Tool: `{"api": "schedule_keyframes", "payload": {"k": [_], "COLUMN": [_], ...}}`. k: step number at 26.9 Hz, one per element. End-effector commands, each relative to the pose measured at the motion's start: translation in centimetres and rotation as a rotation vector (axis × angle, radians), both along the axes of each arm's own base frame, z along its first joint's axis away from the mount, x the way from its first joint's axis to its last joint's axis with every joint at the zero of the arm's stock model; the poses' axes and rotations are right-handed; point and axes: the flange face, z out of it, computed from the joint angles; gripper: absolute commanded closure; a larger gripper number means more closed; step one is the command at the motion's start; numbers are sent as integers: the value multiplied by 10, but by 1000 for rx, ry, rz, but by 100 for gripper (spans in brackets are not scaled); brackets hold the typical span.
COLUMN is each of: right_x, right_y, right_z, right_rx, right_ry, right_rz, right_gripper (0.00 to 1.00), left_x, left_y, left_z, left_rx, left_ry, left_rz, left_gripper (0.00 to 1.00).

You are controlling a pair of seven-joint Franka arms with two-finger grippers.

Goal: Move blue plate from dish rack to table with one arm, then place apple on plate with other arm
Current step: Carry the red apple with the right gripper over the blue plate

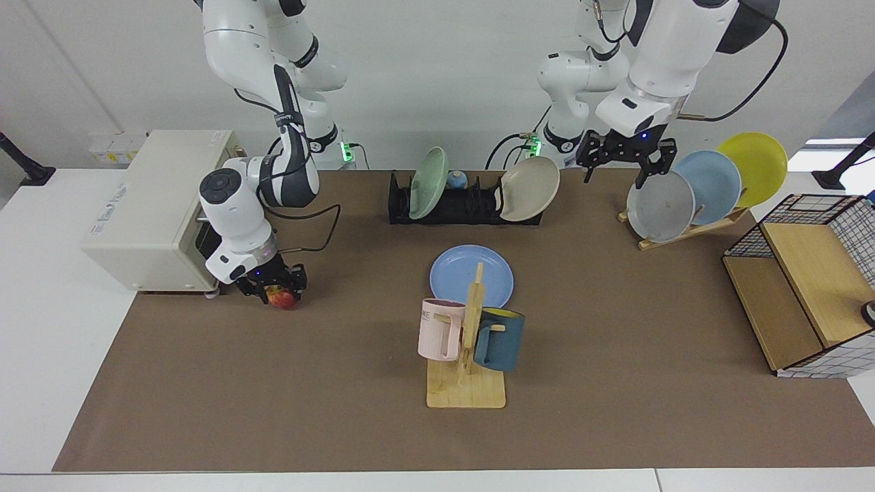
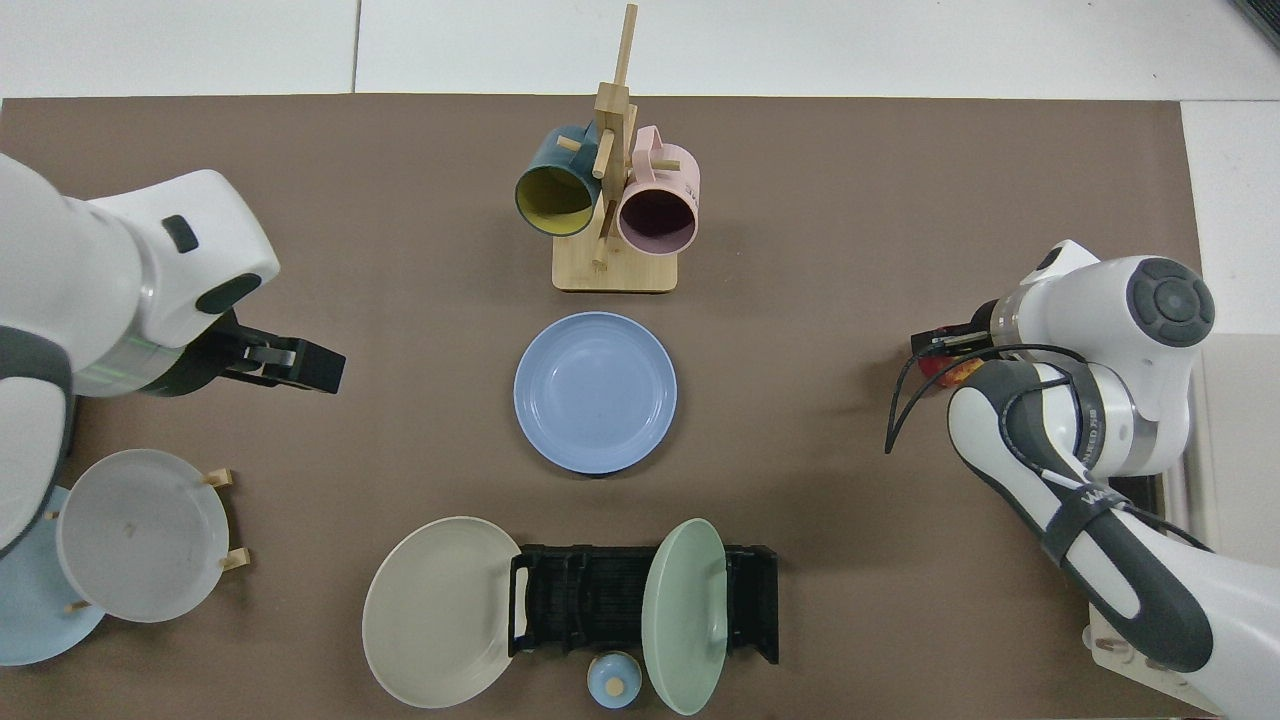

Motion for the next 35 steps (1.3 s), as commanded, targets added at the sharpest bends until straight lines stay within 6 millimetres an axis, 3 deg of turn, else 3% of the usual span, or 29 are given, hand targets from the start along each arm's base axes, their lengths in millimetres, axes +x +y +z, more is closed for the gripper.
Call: {"api": "schedule_keyframes", "payload": {"k": [1,4,10,13,21,27,35], "right_x": [6,6,11,8,-14,-22,-36], "right_y": [20,41,100,139,235,274,346], "right_z": [24,48,107,124,143,129,101], "right_rx": [7,13,15,20,61,71,85], "right_ry": [-43,-7,15,12,-4,-13,-23], "right_rz": [20,-23,-80,-92,-117,-95,-61], "right_gripper": [100,100,100,100,100,100,100], "left_x": [-5,-10,-13,-15,-14,-14,-15], "left_y": [9,9,11,11,15,16,16], "left_z": [25,31,35,38,39,39,39], "left_rx": [25,26,26,25,25,25,25], "left_ry": [2,-12,-15,-21,-24,-22,-24], "left_rz": [22,16,20,25,33,34,34], "left_gripper": [0,0,0,0,0,0,0]}}
